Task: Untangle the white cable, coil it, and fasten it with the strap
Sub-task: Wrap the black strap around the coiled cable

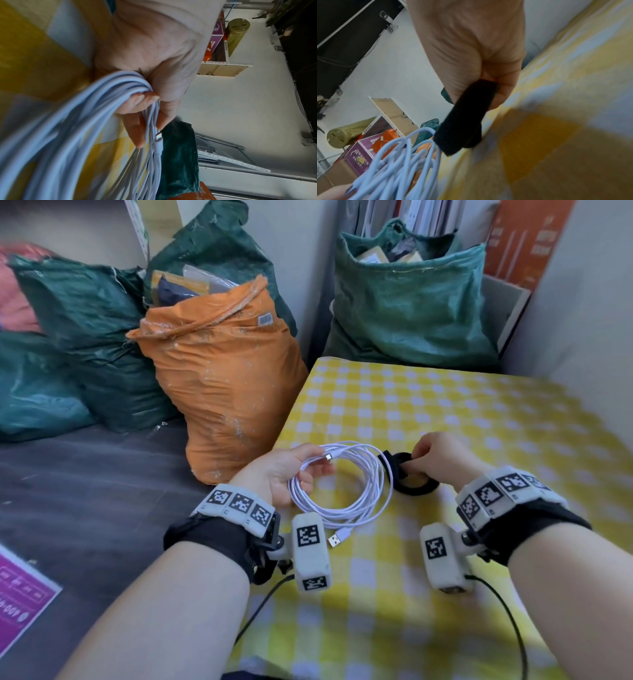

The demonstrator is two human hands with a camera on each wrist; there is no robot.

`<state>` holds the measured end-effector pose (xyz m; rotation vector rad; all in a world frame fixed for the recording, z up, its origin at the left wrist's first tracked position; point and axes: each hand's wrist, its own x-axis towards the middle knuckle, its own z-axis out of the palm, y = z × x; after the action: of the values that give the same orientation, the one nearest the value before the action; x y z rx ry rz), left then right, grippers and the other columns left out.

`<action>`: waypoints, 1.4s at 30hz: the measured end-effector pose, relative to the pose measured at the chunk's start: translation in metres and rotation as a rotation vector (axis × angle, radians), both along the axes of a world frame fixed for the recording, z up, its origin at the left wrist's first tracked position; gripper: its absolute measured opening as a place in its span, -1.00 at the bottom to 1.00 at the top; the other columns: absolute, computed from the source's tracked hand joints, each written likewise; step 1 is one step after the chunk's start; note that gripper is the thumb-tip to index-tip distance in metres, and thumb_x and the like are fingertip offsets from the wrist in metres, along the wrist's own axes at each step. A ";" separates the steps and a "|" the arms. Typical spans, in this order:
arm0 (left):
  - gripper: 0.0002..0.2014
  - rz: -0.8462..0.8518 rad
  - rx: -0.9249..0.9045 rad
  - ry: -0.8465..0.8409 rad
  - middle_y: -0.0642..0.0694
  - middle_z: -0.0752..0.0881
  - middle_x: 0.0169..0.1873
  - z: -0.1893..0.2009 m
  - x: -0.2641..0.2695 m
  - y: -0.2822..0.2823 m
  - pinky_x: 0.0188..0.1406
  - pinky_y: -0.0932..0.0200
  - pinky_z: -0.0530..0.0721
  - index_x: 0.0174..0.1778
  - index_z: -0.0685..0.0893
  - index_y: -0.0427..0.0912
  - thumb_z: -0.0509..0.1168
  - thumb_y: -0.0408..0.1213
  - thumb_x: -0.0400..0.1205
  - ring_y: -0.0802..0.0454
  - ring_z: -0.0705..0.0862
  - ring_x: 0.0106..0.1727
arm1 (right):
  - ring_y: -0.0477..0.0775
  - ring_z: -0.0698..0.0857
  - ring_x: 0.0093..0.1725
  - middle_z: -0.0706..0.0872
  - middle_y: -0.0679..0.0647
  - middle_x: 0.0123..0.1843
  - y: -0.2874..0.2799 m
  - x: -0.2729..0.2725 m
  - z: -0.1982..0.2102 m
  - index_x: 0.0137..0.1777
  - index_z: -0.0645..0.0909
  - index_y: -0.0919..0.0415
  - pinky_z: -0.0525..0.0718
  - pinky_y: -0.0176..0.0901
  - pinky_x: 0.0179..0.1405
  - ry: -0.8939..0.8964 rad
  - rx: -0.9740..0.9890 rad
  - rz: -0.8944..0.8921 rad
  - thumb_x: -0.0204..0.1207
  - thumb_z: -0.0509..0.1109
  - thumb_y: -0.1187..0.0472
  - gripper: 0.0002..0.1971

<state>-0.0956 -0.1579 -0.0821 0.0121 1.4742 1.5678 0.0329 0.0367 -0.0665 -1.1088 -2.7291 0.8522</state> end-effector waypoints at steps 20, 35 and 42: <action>-0.58 -0.118 -0.071 0.129 -0.01 0.49 -0.68 0.004 0.023 -0.005 -0.83 0.39 0.26 -0.02 0.60 -0.31 0.32 0.06 0.59 0.22 0.24 -0.78 | -0.02 0.62 -0.23 0.67 -0.02 -0.31 -0.056 -0.010 0.017 -0.26 0.70 0.10 0.44 -0.28 -0.36 0.191 0.250 0.232 0.39 0.48 0.20 -0.96; -0.69 -0.241 -0.025 0.160 -0.03 0.55 -0.51 0.007 0.020 -0.011 -0.62 0.29 0.47 -0.20 0.54 -0.21 0.15 -0.06 0.72 0.14 0.38 -0.67 | 0.12 0.59 -0.05 0.67 0.16 0.05 -0.069 -0.011 0.013 0.30 0.50 0.18 0.43 -0.16 -0.17 -0.078 0.200 0.448 0.62 0.23 0.24 -0.73; -0.74 -0.474 -0.116 0.276 -0.01 0.55 -0.56 0.029 0.025 -0.015 -0.46 0.21 0.59 0.00 0.61 -0.27 0.23 -0.10 0.68 0.14 0.47 -0.61 | 0.12 0.57 -0.04 0.67 0.20 0.12 -0.079 -0.007 0.022 0.23 0.53 0.25 0.43 -0.15 -0.16 -0.089 0.209 0.524 0.66 0.14 0.28 -0.78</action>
<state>-0.0701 -0.1727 -0.0531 0.4923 1.6260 1.1241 0.0255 -0.0423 -0.0444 -0.4032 -3.1447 0.5432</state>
